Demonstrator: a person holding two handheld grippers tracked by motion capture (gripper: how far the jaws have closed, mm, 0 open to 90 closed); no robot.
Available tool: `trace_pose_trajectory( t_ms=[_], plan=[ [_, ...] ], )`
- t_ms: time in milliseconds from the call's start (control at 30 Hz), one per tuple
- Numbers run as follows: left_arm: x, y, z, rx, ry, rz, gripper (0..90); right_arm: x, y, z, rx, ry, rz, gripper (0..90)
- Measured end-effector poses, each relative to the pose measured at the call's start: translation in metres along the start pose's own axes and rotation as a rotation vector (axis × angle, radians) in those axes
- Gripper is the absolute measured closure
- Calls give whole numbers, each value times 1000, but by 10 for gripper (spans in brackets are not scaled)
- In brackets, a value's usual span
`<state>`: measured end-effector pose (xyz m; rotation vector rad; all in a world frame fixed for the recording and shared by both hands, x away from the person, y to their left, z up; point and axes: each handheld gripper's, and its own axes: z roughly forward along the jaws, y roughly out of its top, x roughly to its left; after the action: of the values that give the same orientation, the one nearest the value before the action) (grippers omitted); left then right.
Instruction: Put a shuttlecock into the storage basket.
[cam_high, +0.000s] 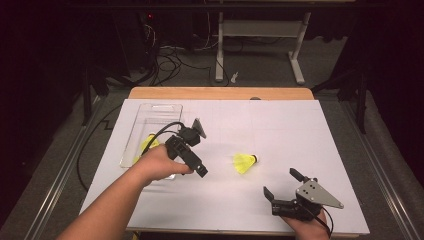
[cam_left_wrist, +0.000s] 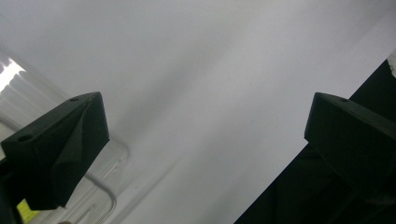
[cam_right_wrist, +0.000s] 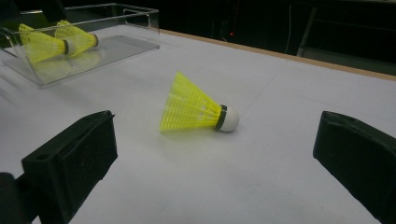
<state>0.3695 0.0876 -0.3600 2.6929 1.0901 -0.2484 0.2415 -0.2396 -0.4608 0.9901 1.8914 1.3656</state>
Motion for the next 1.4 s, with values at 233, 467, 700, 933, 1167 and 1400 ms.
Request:
trace_pose_trajectory(
  t_ms=[233,467,700,933,1167,1400],
  plan=[
    [-8,7,7,9,-3,22,7,0,0,1,-2,4,-1,2],
    [-14,15,12,8,-10,38,7,0,0,0,0,5,0,2],
    [-19,20,17,19,-11,54,8,0,0,1,1,9,2,2],
    [-17,19,16,-1,-7,42,14,2,0,2,6,14,-2,4],
    [-15,25,20,-13,-2,35,39,4,1,4,6,10,-5,4],
    [-16,37,32,-16,3,42,78,3,0,3,5,10,-3,4]
  ],
)
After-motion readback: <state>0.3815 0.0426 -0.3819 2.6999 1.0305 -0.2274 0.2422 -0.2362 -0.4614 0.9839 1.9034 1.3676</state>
